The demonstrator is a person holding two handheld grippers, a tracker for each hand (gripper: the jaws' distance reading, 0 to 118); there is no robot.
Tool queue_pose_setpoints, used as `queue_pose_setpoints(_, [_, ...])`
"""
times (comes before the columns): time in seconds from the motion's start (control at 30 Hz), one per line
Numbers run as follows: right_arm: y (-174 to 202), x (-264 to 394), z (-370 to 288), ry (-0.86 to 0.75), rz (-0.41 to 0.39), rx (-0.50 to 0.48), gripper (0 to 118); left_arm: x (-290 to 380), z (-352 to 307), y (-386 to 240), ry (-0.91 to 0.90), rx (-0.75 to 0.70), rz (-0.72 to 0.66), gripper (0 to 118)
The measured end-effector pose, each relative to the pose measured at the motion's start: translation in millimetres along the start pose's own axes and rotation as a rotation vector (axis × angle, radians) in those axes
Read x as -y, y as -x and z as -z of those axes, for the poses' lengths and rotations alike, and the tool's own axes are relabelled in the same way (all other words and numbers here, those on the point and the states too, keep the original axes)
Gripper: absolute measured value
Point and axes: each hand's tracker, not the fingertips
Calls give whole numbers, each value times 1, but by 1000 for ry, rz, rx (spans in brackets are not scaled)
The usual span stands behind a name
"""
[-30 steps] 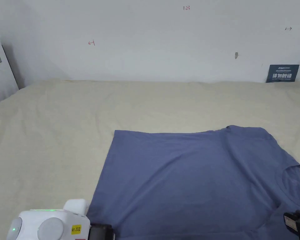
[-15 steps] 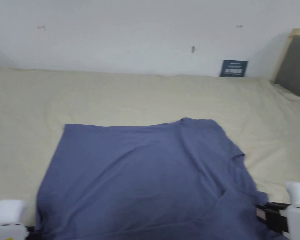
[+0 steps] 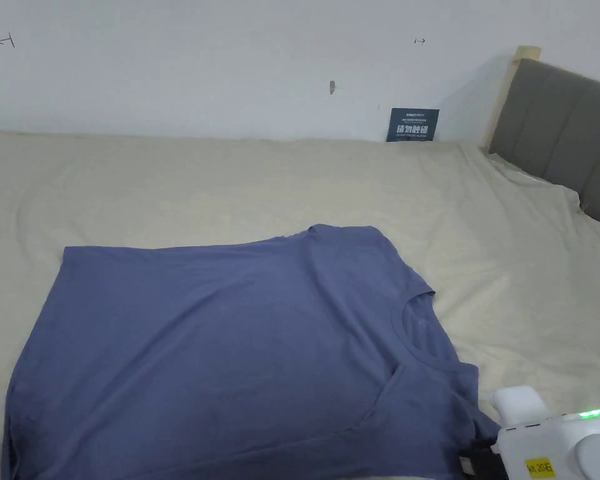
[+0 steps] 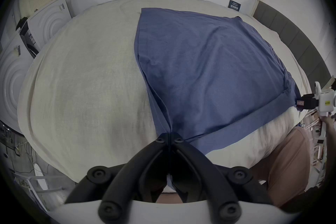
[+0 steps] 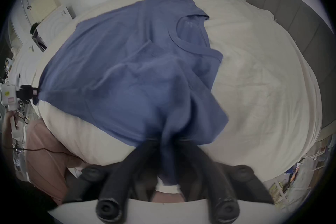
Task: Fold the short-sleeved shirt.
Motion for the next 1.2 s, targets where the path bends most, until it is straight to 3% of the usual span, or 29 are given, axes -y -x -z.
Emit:
queue_pose_setpoints(0.17, [5, 4, -20, -46, -39, 13, 8, 1, -10, 2, -12, 24, -28, 2])
queue_pose_setpoints(0.3, [-6, 8, -38, -70, 35, -69, 8, 6, -22, 8, -22, 68, -81, 2])
queue_pose_setpoints(0.6, [-3, -3, -73, -93, 76, -112, 8, -3, -52, 22, -57, 173, -193, 2])
queue_pose_setpoints(0.9, [-4, -78, -93, -110, 54, -110, 8, -62, -58, 56, -74, 296, -317, 2])
queue_pose_setpoints(1.03, [-5, -129, -75, -109, 60, -116, 8, -98, -36, 74, -78, 268, -320, 2])
queue_pose_setpoints(1.2, [-12, -198, -21, -13, 195, -139, 8, -141, 8, 101, -72, 264, -405, 2])
